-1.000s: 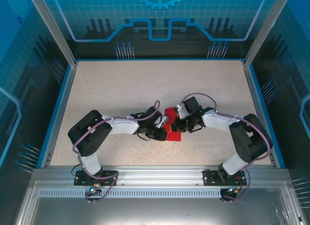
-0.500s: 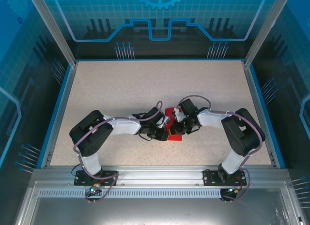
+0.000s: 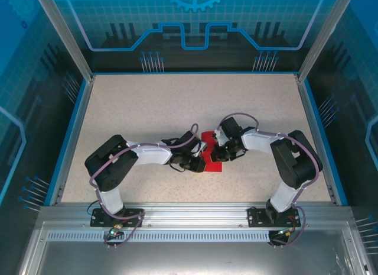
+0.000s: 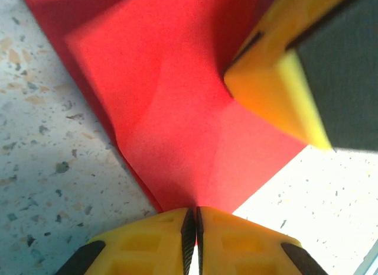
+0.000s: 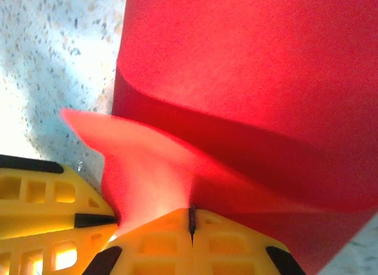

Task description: Fold a paper plane with a square sheet of paper (fold left side to right side)

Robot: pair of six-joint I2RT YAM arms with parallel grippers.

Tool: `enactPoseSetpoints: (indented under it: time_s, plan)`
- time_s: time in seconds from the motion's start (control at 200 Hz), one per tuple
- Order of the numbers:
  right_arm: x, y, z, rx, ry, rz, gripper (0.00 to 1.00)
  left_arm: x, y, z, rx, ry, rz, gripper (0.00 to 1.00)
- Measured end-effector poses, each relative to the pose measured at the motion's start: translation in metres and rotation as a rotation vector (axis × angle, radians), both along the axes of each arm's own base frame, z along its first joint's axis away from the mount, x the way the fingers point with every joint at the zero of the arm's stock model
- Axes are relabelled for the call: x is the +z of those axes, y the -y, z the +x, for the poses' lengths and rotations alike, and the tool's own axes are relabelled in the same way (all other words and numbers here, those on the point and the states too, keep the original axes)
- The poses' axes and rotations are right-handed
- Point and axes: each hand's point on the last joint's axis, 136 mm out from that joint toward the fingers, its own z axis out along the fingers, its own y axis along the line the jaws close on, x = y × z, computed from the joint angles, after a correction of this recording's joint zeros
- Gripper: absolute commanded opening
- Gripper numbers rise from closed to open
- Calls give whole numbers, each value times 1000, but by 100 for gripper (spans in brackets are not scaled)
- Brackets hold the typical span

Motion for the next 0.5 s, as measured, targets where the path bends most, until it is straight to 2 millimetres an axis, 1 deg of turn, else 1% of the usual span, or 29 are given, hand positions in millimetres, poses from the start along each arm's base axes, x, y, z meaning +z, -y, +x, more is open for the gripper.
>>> enactPoseSetpoints:
  time_s: [0.075,0.275,0.5]
  plan:
    - [0,5,8,-17,0,-3,2,0,0,0,0,0,0,15]
    - [0,14,18,-36,-14,-1,2,0,1,2,2,8,-4,15]
    - [0,36,37,-82,3,-18,2,0,1,1,0,9,-4,15]
